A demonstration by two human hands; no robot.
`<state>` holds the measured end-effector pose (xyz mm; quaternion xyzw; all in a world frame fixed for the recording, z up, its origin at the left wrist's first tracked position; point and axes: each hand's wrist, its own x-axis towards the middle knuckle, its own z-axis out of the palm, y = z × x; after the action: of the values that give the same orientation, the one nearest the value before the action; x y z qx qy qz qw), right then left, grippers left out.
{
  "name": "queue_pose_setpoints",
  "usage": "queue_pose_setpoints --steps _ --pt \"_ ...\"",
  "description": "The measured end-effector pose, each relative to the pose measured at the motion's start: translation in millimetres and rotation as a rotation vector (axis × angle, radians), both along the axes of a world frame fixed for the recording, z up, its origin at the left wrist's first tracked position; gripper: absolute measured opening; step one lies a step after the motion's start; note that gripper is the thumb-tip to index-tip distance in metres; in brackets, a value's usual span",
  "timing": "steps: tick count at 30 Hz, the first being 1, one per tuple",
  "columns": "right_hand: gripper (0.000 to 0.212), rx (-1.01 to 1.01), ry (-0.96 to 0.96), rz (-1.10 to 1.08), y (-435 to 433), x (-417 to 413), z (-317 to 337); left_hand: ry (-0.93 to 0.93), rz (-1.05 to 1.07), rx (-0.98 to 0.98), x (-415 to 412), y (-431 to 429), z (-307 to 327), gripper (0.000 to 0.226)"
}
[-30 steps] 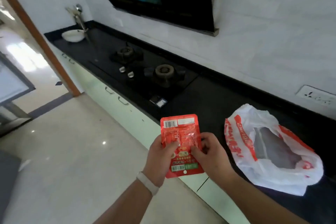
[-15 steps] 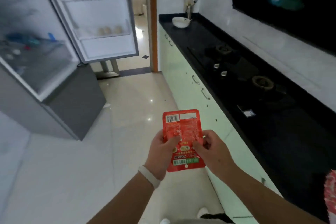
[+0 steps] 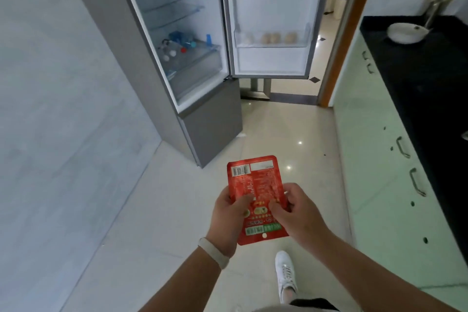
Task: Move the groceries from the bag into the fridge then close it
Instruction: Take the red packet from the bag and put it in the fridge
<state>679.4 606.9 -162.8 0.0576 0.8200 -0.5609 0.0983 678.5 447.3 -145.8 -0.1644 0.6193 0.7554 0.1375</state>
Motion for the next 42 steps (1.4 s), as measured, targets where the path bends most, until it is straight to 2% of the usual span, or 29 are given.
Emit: queue_pose_setpoints --steps 9,17,29,42 --pt "0.026 -0.091 0.01 0.073 57.8 -126.3 0.3 0.031 0.049 -0.104 -113.0 61.8 25.8 0.022" --pt "0.026 -0.168 0.027 0.125 75.0 -187.3 5.9 0.036 0.112 -0.128 -167.5 82.1 38.5 0.022" --pt "0.021 -0.111 0.03 0.325 21.4 -284.6 5.8 0.015 0.308 -0.084 -241.7 29.7 24.6 0.02" --pt "0.026 0.024 0.011 0.291 -59.5 -456.4 18.0 0.006 0.267 0.058 -420.1 -58.0 11.7 0.022"
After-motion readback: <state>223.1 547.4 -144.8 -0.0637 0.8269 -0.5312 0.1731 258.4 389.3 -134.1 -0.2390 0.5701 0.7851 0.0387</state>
